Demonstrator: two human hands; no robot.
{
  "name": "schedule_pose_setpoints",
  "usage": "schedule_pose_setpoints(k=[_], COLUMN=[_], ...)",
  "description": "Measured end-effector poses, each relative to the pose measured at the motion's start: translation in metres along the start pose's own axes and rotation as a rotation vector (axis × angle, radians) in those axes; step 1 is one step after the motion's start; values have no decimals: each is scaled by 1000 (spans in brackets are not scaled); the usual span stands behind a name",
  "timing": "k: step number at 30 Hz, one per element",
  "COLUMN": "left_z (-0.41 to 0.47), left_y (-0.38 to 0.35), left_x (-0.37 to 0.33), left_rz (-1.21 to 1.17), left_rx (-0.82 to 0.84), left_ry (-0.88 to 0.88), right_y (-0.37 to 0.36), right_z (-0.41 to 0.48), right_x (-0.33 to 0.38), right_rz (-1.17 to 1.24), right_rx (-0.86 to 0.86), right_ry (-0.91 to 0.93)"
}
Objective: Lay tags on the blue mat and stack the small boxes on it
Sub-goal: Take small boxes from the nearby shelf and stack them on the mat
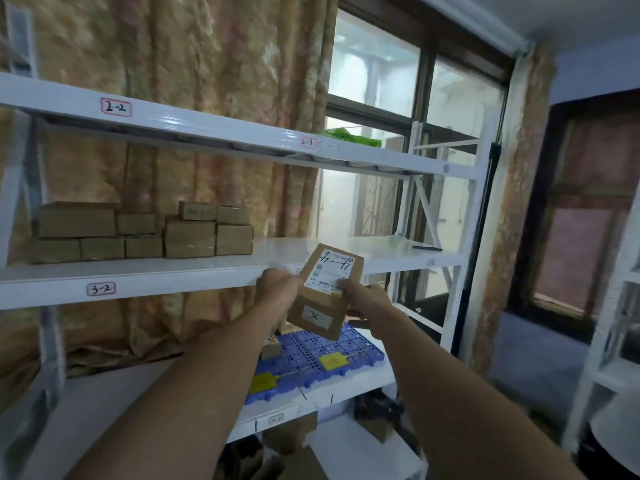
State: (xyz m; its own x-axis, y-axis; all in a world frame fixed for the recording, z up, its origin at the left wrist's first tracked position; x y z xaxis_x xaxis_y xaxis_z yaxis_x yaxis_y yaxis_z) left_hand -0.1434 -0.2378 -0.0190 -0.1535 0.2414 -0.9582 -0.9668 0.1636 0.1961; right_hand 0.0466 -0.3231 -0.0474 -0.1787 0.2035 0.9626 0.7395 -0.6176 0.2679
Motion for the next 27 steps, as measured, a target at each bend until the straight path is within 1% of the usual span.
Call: schedule_pose_setpoints(k=[3, 5, 7, 10, 12, 13, 16, 18, 20, 23, 25, 27], left_z=[3, 7, 11, 20, 24, 25, 14, 7, 8, 16, 20, 23], left_y=[-28, -42, -57, -79, -95, -105, -136, -158, -177, -193, -201, -212], left_x=[0, 0, 1, 9, 21, 33, 66, 77, 86, 102, 109, 118], left_rz=[8, -15, -59, -109, -119, -132, -238, -339, -405, -392, -378, -423], left_rx=[24, 16, 11, 3, 60, 110, 296, 378, 426, 382, 379, 383], left_ry=[43, 88, 129, 121, 139, 208, 531, 642, 675, 652, 640, 662], right_y=[17, 29, 43, 60, 66, 67, 70, 70, 73, 83, 89, 89], right_z=[17, 29, 45, 70, 84, 89, 113, 141, 142, 125, 128, 134], right_x=[-15, -23, -28, -38, -47, -54, -89, -120, -134, -136, -143, -149], right_rz=[20, 91, 192, 261, 296, 326, 401, 384, 341, 301, 348, 414], right_rx=[79, 125, 160, 160, 151, 137, 92, 101, 173, 284, 329, 387], right_ry=[-96, -152, -153, -151, -146, -155, -214, -230, -234, -245, -236, -237])
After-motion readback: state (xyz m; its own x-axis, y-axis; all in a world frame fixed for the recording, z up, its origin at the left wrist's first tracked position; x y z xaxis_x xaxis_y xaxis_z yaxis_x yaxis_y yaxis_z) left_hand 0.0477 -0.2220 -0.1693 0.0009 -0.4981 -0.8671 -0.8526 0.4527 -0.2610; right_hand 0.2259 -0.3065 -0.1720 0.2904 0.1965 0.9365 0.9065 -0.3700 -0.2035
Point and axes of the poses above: each hand's wrist, its own z-axis towards the middle knuckle, its own y-axis out of the back of the hand, x = y × z, the point moved 5 cm from there along z, towards the middle knuckle, and after that the axes turned 7 degrees about -z, right-handed, at the moved point
